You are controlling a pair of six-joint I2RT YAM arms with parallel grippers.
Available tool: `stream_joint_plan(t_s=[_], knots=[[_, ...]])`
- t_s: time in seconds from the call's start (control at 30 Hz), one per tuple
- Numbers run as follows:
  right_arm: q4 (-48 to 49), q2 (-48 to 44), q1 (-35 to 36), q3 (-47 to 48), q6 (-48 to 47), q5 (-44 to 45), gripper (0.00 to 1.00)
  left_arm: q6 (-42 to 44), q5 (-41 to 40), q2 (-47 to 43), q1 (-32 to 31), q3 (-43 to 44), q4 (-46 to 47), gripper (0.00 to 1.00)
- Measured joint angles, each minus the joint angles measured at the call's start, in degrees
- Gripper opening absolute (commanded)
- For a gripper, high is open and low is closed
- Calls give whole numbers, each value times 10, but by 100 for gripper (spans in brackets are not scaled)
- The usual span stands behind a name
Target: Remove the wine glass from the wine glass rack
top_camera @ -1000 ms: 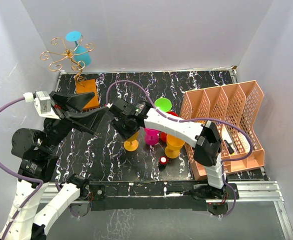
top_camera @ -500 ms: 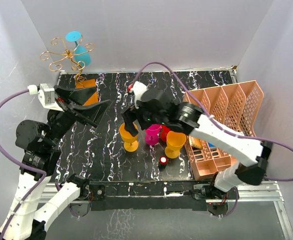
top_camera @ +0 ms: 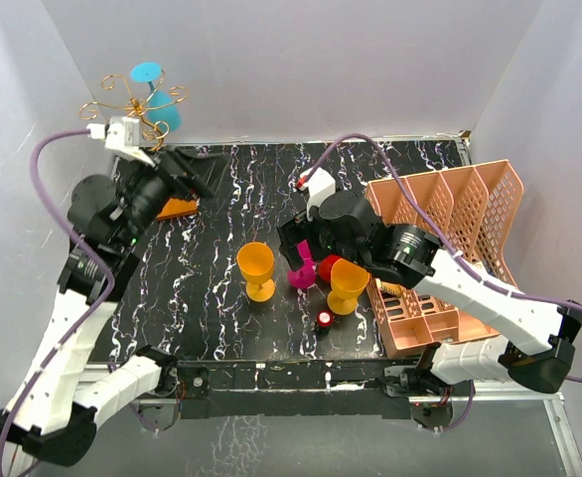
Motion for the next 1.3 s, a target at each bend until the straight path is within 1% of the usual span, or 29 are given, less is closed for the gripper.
stream_joint_plan(t_s=[0.07, 0.27, 0.4, 0.5, 0.6, 0.67, 0.73, 0.83, 1.07, 1.3], knots=[[0, -11, -1, -8, -2, 8, 100, 3, -29, 36, 0, 35, -30, 97], [4, -41, -4, -19, -14, 32, 100, 25, -123, 133, 0, 100, -114, 97], [5, -59, -7, -29, -19, 51, 100, 47, -163, 210, 1, 167, -163, 97], [7, -63, -10, -30, -24, 61, 100, 61, -169, 247, 9, 196, -177, 97], [10, -68, -11, -37, -29, 69, 100, 64, -152, 273, 36, 217, -186, 97], [10, -70, -12, -40, -32, 73, 100, 57, -122, 287, 73, 231, -187, 97], [11, -70, -14, -42, -36, 77, 100, 42, -85, 304, 126, 250, -184, 97], [13, -72, -16, -47, -42, 81, 100, 23, -45, 331, 188, 270, -170, 97], [14, -78, -19, -48, -46, 83, 100, -37, 37, 400, 269, 320, -144, 97], [14, -92, -20, -48, -46, 83, 100, -97, 66, 504, 324, 424, -135, 85]])
